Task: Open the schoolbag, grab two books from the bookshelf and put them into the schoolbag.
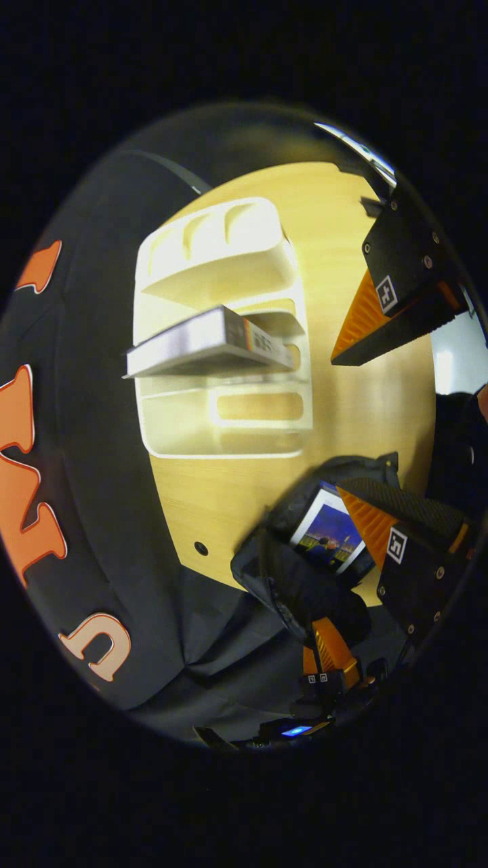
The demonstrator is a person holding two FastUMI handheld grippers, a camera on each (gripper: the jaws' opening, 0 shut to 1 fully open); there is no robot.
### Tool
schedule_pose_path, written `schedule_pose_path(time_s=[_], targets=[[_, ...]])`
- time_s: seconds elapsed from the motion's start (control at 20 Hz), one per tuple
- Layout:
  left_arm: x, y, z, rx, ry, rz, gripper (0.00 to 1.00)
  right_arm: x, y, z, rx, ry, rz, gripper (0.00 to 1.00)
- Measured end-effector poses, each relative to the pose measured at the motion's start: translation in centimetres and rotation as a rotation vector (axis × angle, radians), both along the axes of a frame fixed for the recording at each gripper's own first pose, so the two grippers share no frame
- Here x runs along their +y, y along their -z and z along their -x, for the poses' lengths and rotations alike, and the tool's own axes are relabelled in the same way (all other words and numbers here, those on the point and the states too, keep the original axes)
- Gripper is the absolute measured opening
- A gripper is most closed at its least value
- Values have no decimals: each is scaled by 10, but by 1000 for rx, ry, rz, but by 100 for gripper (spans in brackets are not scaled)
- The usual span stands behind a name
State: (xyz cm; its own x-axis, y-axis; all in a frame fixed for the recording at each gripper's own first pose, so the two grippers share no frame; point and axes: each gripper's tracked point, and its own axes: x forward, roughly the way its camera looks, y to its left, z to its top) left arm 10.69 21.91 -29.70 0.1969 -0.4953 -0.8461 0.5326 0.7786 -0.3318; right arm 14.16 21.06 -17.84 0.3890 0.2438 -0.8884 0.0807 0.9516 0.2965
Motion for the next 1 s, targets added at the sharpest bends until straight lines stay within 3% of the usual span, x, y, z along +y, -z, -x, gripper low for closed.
schedule_pose_path(time_s=[0.2, 0.4, 0.6, 1.0], targets=[[1, 5, -2, 20, -19, -8, 4, -45, -28, -35, -36, -18, 91, 98], [5, 8, -6, 18, -48, -38, 4, -45, -36, -80, -12, -32, 28, 98], [6, 9, -3, 28, -93, -55, 4, -62, -11, -109, 28, -90, 108, 98], [15, 10, 6, 54, -177, -93, 4, -61, 43, -127, 143, -167, 141, 92]])
